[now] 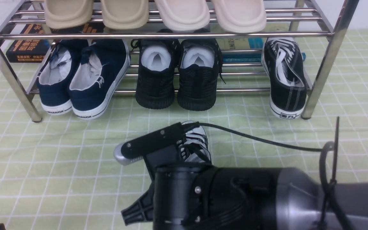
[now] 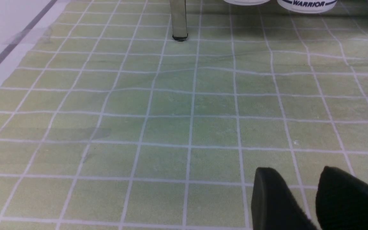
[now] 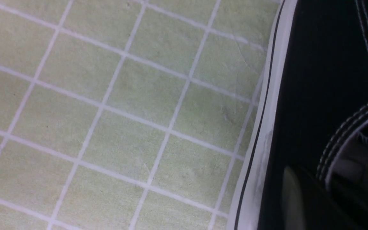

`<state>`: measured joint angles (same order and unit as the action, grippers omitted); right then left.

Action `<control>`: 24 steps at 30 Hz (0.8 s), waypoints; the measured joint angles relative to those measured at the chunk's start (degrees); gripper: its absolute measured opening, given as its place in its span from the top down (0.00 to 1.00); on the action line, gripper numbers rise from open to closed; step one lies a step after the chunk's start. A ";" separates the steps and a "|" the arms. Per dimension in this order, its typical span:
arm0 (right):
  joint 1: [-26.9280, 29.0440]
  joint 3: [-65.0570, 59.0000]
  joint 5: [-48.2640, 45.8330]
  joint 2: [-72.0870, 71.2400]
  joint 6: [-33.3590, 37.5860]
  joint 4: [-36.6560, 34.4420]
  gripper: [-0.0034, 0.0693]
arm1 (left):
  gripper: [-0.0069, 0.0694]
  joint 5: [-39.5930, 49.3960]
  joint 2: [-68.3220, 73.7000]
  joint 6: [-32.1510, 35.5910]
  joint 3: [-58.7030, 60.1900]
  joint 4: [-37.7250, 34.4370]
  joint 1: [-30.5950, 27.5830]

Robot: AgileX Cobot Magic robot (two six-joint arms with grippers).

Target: Take the shoes off the shelf with your hand from the green coffee tablecloth.

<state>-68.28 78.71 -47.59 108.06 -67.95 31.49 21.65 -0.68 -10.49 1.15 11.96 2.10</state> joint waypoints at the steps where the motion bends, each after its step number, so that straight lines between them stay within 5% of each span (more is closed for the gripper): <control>1: -0.07 0.00 -0.04 0.14 0.00 0.00 0.92 | 0.60 0.00 0.00 0.00 0.00 0.00 0.00; 13: -0.34 0.00 -0.24 1.40 -3.53 -0.46 0.83 | 0.60 0.00 0.00 0.00 0.00 0.00 0.00; 20: -0.22 4.22 -2.21 0.42 3.10 -10.44 0.43 | 0.60 0.00 0.00 0.00 0.00 0.00 0.00; 24: 0.11 10.60 -9.36 -2.52 15.27 -13.89 0.36 | 0.60 0.00 0.00 0.00 0.00 0.00 0.00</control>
<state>-68.17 89.31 -56.95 105.54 -52.68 17.60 21.65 -0.68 -10.49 1.15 11.96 2.10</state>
